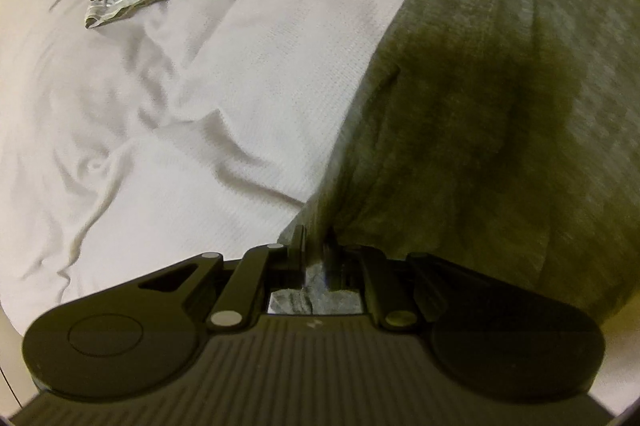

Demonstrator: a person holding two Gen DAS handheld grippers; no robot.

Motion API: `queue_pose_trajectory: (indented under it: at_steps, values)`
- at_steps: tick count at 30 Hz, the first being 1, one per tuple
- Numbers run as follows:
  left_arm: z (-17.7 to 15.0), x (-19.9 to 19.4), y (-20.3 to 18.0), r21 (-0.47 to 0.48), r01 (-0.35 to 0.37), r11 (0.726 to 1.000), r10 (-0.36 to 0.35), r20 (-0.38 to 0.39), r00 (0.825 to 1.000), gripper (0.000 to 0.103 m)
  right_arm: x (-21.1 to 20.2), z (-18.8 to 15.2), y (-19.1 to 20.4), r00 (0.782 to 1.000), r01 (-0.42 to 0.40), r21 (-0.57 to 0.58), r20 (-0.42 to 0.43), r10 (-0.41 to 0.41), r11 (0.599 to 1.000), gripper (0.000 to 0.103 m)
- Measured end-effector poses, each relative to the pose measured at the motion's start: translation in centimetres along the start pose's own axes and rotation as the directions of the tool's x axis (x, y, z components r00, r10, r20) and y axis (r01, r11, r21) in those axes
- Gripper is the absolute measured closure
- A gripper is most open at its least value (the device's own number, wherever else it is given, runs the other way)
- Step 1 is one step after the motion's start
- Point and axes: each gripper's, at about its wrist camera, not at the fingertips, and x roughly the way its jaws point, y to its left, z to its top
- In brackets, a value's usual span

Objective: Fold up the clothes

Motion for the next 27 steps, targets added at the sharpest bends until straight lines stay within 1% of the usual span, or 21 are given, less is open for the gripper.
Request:
queue_pose_trajectory:
  at_steps: [2,4,6,7,8,9,11,12,14,16,19,20,23,24,26,27]
  values:
    - [-0.1,0.5,0.4,-0.040,-0.020,0.999,0.021,0.015,1.000,0.077,0.9,-0.3,-0.5,1.000,0.017,0.022,-0.017,-0.016,1.000,0.100]
    - [-0.4,0.6,1.1,-0.111,-0.015,0.994,0.019,0.027,0.999,0.073,1.4,-0.5,-0.9,0.998,0.053,0.044,-0.033,-0.051,0.998,0.100]
    - [-0.9,0.4,1.9,-0.183,-0.012,0.983,0.020,0.043,0.999,0.067,1.7,-0.6,-1.5,0.995,0.095,0.072,-0.044,-0.092,0.993,0.097]
    - [-1.4,0.0,2.5,-0.219,-0.016,0.976,0.029,0.055,0.998,0.062,1.6,-0.6,-1.8,0.993,0.114,0.090,-0.046,-0.110,0.989,0.097]
    - [-2.1,-0.6,3.0,-0.257,-0.024,0.966,0.042,0.065,0.997,0.058,1.4,-0.5,-2.1,0.991,0.129,0.100,-0.049,-0.124,0.987,0.097]
    - [-3.0,-1.1,3.4,-0.296,-0.032,0.955,0.055,0.070,0.996,0.057,0.9,-0.4,-2.2,0.990,0.140,0.097,-0.043,-0.136,0.985,0.096]
    - [-5.0,-2.1,4.2,-0.385,-0.046,0.922,0.078,0.068,0.995,0.055,0.0,-0.2,-2.1,0.989,0.148,0.087,-0.028,-0.147,0.985,0.093]
    - [-6.2,-2.5,4.4,-0.433,-0.048,0.900,0.082,0.061,0.995,0.055,-0.5,-0.1,-1.9,0.989,0.146,0.082,-0.020,-0.145,0.986,0.092]
    - [-8.3,-2.9,4.5,-0.525,-0.030,0.851,0.064,0.047,0.997,0.055,-1.2,0.0,-1.4,0.991,0.136,0.075,-0.008,-0.135,0.988,0.091]
    - [-10.2,-3.2,3.9,-0.606,-0.006,0.795,0.039,0.041,0.998,0.055,-1.4,0.0,-0.4,0.994,0.112,0.064,-0.008,-0.111,0.992,0.088]
    - [-11.2,-3.2,2.2,-0.672,0.036,0.740,0.006,0.061,0.998,0.055,-0.9,-0.4,1.3,0.997,0.074,0.034,-0.022,-0.073,0.997,0.086]
    - [-11.3,-3.0,1.5,-0.683,0.048,0.728,-0.004,0.066,0.998,0.055,-0.5,-0.6,1.7,0.997,0.069,0.025,-0.031,-0.068,0.997,0.086]
    - [-11.1,-2.2,-0.2,-0.695,0.070,0.716,-0.027,0.074,0.997,0.055,0.3,-1.0,2.4,0.997,0.057,0.015,-0.052,-0.056,0.998,0.086]
    - [-11.1,-1.8,-0.3,-0.708,0.077,0.702,-0.030,0.079,0.996,0.055,0.4,-1.1,2.6,0.997,0.058,0.006,-0.052,-0.058,0.998,0.086]
    - [-11.5,-1.1,0.0,-0.747,0.091,0.659,-0.030,0.094,0.995,0.056,0.6,-1.2,2.9,0.997,0.061,-0.010,-0.053,-0.062,0.998,0.085]
    - [-11.7,-0.7,0.4,-0.768,0.099,0.632,-0.029,0.105,0.994,0.057,0.5,-1.2,2.9,0.997,0.065,-0.022,-0.051,-0.066,0.998,0.085]
